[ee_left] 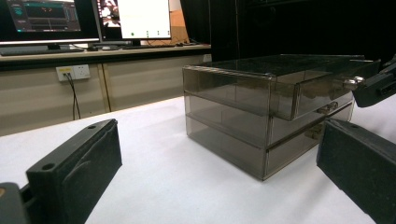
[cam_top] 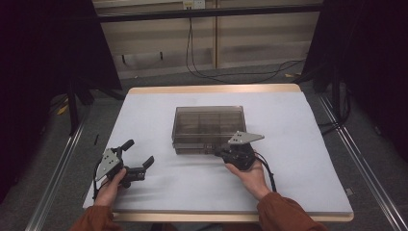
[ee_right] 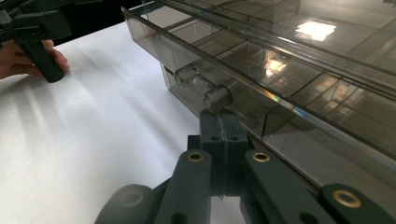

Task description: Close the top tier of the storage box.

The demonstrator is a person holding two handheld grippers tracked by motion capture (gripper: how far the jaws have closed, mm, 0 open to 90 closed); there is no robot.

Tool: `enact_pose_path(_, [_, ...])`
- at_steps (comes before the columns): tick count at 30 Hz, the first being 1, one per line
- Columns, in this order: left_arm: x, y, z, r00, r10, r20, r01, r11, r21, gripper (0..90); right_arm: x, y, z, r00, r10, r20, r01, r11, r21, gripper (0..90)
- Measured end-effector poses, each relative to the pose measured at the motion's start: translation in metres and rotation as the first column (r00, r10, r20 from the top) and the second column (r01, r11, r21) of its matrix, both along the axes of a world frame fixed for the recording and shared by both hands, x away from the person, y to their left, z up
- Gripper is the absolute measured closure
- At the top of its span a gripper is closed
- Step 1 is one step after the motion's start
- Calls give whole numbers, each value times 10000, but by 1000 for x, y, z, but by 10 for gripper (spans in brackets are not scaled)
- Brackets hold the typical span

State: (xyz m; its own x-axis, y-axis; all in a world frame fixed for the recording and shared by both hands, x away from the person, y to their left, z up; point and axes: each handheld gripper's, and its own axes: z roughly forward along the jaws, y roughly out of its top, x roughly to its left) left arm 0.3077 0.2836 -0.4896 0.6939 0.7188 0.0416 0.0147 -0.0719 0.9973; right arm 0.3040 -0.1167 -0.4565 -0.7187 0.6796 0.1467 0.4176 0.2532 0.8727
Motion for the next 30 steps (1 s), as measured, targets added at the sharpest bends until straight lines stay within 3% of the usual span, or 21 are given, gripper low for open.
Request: enact_pose_path(30, [0,1,0,10000,-22,-16,22,10000,-14,0,13,3,-1,9999,-119,-43,119,9999,61,900])
